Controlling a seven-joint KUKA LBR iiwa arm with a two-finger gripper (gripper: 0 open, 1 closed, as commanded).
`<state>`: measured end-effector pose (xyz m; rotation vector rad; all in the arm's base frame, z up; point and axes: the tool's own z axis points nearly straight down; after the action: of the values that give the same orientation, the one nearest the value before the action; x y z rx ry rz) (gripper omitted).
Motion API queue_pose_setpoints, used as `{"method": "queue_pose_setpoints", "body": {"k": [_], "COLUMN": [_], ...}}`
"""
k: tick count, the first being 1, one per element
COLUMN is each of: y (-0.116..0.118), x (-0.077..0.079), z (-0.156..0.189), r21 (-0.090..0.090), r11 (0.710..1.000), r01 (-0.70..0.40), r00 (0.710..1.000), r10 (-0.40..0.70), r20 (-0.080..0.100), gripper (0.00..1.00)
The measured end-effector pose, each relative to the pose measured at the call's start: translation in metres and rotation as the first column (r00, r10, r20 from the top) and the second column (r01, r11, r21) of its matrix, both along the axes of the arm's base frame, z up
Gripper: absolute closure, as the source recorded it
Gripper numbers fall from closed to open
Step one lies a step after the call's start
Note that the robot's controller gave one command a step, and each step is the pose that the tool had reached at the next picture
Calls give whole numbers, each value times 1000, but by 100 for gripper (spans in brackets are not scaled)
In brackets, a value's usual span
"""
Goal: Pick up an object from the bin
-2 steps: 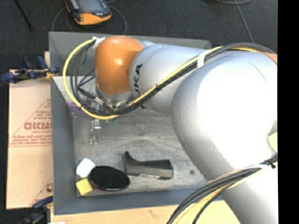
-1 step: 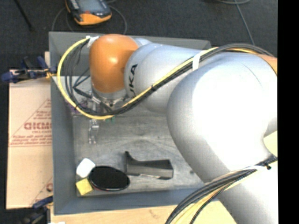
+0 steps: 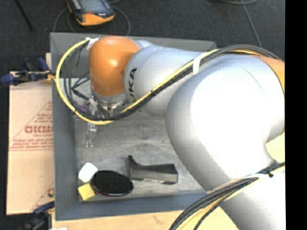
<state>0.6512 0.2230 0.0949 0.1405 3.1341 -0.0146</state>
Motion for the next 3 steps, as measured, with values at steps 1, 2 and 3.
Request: {"method": "queue_pose_setpoints", "body": {"k": [1, 2, 3], "y": [1, -12, -8], "x": [-1, -3, -1], "z": [0, -14, 13], "r21": [4, 10, 7], "r11": [998, 999, 977], "r01": [68, 52, -215], "r00": [998, 999, 977], "r10": [-68, -52, 215], "r20": [0, 1, -4], "gripper": [0, 0, 0]}}
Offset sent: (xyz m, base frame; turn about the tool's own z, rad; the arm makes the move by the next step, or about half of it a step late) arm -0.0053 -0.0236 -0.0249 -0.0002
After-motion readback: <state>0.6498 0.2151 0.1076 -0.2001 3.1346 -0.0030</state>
